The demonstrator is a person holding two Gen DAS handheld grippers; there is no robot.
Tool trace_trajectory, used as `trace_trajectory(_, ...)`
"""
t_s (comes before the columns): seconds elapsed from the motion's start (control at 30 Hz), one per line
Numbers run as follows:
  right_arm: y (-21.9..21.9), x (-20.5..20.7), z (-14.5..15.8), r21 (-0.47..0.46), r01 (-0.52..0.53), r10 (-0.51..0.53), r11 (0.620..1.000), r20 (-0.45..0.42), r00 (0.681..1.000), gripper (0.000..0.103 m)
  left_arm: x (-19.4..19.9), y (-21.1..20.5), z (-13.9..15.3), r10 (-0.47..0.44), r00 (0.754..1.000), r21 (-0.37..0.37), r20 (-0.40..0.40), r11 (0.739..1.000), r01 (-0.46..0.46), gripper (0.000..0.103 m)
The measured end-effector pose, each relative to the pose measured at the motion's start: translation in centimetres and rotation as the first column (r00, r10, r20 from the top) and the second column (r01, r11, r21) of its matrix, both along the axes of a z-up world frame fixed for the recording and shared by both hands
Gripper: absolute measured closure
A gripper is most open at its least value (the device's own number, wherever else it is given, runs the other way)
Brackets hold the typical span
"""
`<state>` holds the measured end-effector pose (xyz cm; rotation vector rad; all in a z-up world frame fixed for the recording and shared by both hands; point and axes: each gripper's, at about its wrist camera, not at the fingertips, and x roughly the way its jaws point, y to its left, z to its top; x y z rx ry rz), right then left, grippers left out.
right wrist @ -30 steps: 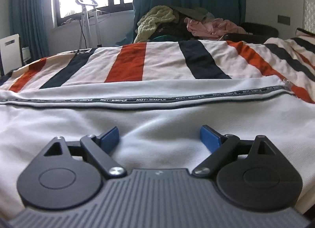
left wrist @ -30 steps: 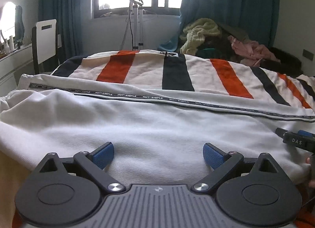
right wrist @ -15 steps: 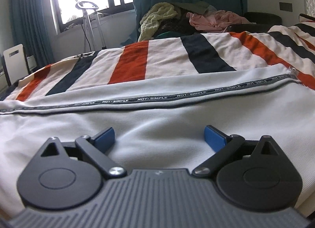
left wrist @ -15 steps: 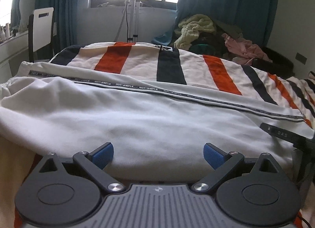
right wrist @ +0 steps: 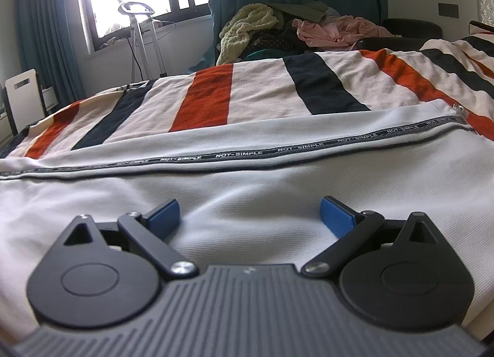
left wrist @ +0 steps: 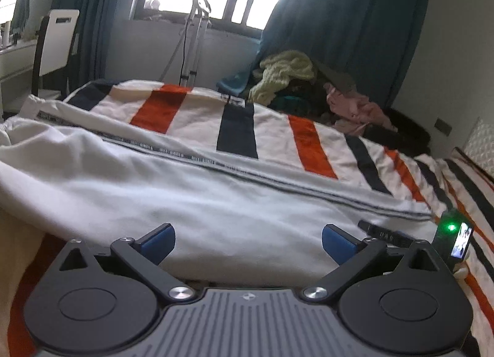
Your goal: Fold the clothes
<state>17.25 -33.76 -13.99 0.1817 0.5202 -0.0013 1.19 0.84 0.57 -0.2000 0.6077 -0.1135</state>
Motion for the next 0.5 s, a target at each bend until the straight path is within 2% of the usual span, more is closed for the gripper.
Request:
trace_trajectory(0.17, -0.01, 0.01, 0.01, 0.000, 0.000, 0.000, 1.000, 0.000, 1.000, 0.004, 0.11, 0.32, -0.76, 0.025, 0.999, 0.000, -0.046, 1.000, -0.025, 0.001)
trace_trajectory(0.5, 0.01, 0.00, 0.02, 0.000, 0.000, 0.000, 1.000, 0.000, 1.000, 0.003, 0.32, 0.59, -1.00, 0.032, 0.998, -0.002, -0.057, 0.999, -0.033, 0.001)
